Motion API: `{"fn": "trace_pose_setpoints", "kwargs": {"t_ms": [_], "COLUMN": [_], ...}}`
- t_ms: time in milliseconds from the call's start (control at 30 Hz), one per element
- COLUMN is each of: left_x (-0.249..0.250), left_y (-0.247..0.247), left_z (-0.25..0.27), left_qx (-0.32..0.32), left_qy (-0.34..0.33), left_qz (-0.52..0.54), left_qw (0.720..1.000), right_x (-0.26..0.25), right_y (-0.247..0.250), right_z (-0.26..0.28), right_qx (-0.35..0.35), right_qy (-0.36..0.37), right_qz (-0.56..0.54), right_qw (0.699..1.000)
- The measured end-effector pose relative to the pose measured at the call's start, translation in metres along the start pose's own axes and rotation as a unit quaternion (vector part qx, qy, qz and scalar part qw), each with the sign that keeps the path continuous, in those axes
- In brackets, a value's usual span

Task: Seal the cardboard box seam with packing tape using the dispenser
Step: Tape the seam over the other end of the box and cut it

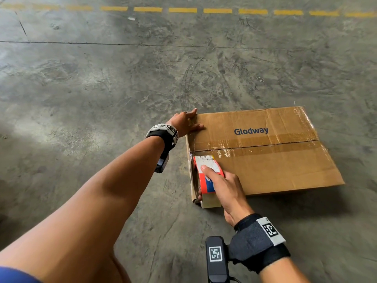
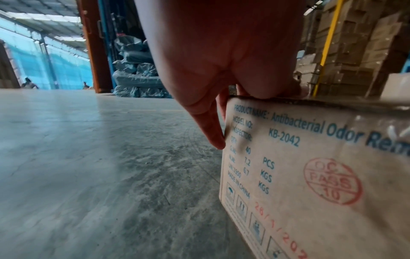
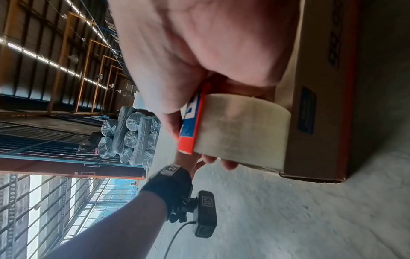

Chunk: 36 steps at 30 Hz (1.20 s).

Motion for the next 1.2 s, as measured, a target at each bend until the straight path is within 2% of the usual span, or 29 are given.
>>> {"fn": "trace_pose_setpoints", "kwargs": {"t_ms": [300,467,567,667,1000,1200], "left_x": [-0.003,0.004,0.027,0.044,0.037,0.037], "left_y": [-0.023,-0.021,-0.023,-0.040,-0.054,-0.054], "left_z": [0.019,0.024,0.039,0.063,0.066,0.066], "left_qx": [-0.090,-0.069,-0.021,-0.021,-0.040,-0.052], "left_qy": [-0.013,-0.006,-0.098,-0.173,-0.149,-0.145], "left_qz": [-0.057,-0.119,-0.204,-0.236,-0.225,-0.226], "left_qw": [0.994,0.990,0.974,0.956,0.962,0.962], "right_x": [0.004,0.005,0.008,0.011,0.010,0.001], "right_y": [0.004,0.006,0.006,0.005,0.007,0.006], "right_z": [-0.001,0.000,-0.003,-0.003,-0.004,0.008], "right_qx": [-0.002,0.000,0.009,0.008,0.004,-0.004], "right_qy": [-0.001,0.007,0.008,0.003,0.005,0.012], "right_qz": [0.001,0.008,0.010,0.016,0.037,0.004], "right_qw": [1.000,1.000,1.000,1.000,0.999,1.000]}}
Point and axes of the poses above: each hand's wrist, its own z-axis away from the middle knuckle, its own y-axis out of the back of the hand, x = y × z, the point moved 10 cm from there along -z, towards the middle knuckle, and after that the axes turned 8 degrees about -z, right-handed, at the moved point
